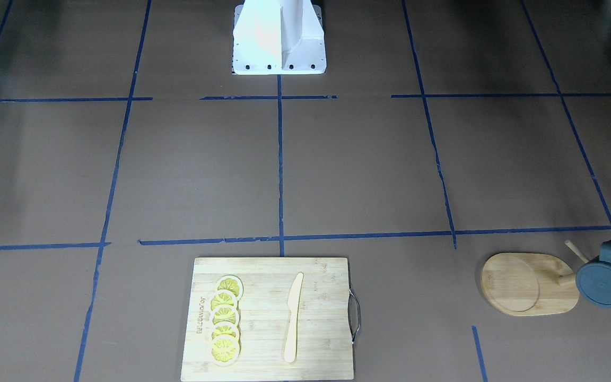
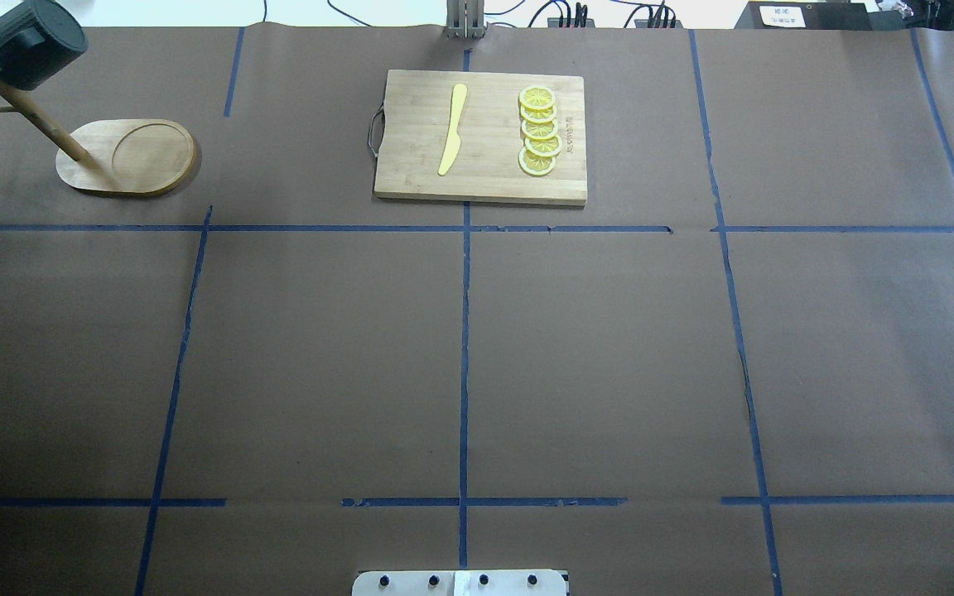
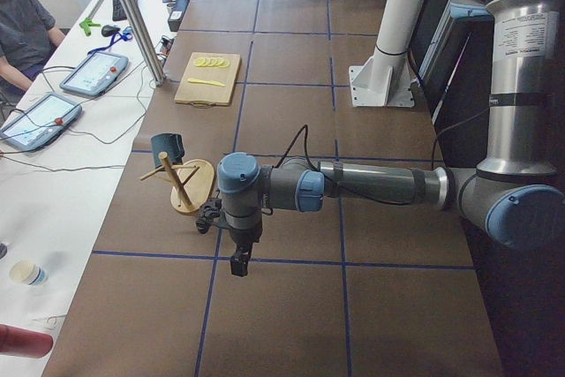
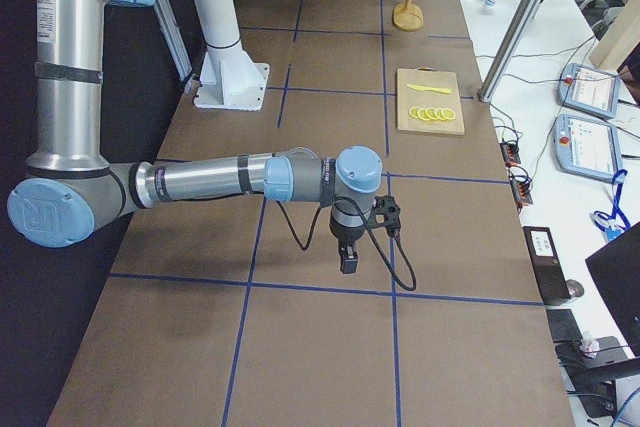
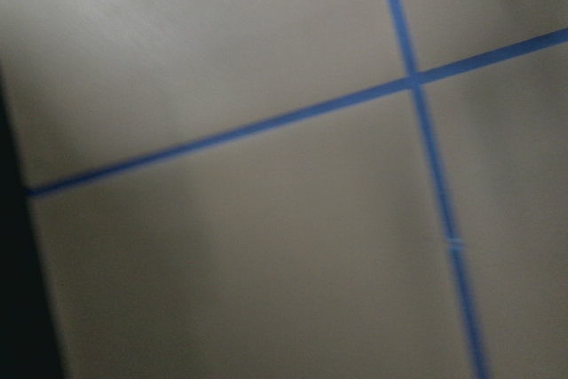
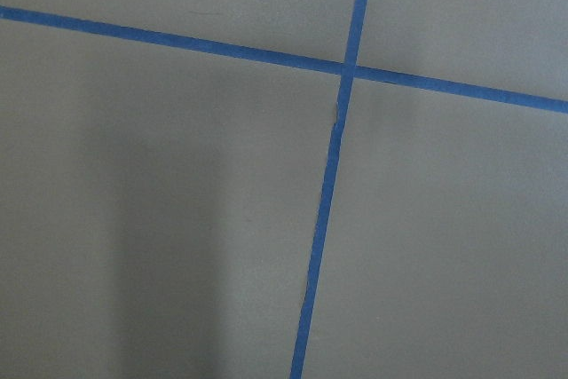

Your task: Hang cup on storage rack

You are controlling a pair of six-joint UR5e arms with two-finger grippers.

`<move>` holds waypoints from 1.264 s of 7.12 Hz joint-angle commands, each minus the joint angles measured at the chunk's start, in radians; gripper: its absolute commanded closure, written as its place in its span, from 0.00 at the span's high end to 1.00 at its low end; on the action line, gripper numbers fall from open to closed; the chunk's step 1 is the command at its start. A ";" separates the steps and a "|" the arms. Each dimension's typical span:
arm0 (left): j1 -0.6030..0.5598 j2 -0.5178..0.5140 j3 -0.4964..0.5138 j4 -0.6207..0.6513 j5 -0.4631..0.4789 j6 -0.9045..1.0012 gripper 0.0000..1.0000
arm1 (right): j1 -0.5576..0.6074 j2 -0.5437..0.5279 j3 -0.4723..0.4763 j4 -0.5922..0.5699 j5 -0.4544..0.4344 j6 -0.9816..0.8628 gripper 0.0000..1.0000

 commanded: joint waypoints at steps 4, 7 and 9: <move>-0.008 0.017 -0.057 0.016 -0.046 -0.013 1.00 | 0.002 -0.002 -0.018 -0.001 0.000 0.009 0.99; -0.007 0.043 -0.071 0.007 -0.045 -0.015 1.00 | 0.002 -0.002 -0.018 -0.001 0.000 0.006 1.00; -0.008 0.044 -0.086 0.007 -0.043 -0.021 1.00 | 0.002 -0.002 -0.018 -0.001 0.000 0.006 1.00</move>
